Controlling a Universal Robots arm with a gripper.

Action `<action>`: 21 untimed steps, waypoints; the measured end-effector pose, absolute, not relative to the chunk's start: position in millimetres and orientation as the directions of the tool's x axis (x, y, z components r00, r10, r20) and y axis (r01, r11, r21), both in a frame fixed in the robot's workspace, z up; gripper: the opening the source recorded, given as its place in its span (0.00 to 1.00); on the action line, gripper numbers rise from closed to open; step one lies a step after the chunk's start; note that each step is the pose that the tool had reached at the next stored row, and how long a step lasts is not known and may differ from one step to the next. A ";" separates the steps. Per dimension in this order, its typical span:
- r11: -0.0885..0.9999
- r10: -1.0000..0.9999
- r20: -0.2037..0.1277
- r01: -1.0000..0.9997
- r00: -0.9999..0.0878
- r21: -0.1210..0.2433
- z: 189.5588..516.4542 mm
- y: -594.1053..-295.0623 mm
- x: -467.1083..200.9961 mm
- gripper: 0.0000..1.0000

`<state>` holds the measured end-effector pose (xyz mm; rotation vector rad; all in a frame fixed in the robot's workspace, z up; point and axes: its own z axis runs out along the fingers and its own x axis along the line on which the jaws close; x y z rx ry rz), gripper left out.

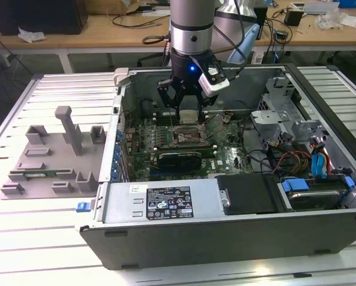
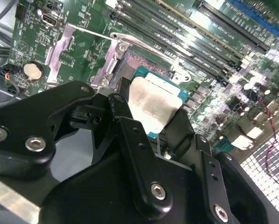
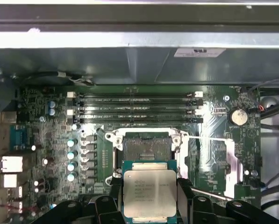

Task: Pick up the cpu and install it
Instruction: 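Pick up the cpu and move it towards the insertion slot, then place the cpu into insertion slot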

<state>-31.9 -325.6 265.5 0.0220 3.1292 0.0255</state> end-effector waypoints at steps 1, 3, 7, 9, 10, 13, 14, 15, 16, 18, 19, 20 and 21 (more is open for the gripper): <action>1.000 0.015 -0.012 0.015 -1.000 0.017 265.1 -325.2 -31.9 0.55; 1.000 0.015 -0.012 0.015 -1.000 0.016 265.1 -325.2 -31.8 0.55; 1.000 0.015 -0.012 0.015 -1.000 0.017 264.9 -325.2 -31.9 0.55; 1.000 0.015 -0.012 0.015 -1.000 0.017 264.8 -325.2 -31.9 0.55; 1.000 0.015 -0.012 0.015 -1.000 0.017 264.8 -325.2 -31.9 0.55; 1.000 0.015 -0.012 0.015 -1.000 0.017 264.8 -325.2 -31.9 0.55; 1.000 0.015 -0.012 0.015 -1.000 0.017 264.7 -325.1 -31.9 0.55; 1.000 0.015 -0.012 0.015 -1.000 0.017 264.7 -325.2 -31.9 0.55; 1.000 0.015 -0.012 0.015 -1.000 0.017 264.7 -325.2 -31.9 0.55; 1.000 0.022 -0.012 0.022 -1.000 0.017 264.7 -325.2 -31.9 0.55; 0.999 0.034 -0.012 0.034 -0.999 0.017 264.7 -325.2 -31.9 0.55; 0.999 0.048 -0.012 0.047 -0.999 0.017 264.7 -325.2 -31.9 0.55; 0.998 0.061 -0.012 0.061 -0.998 0.017 264.7 -325.2 -31.9 0.55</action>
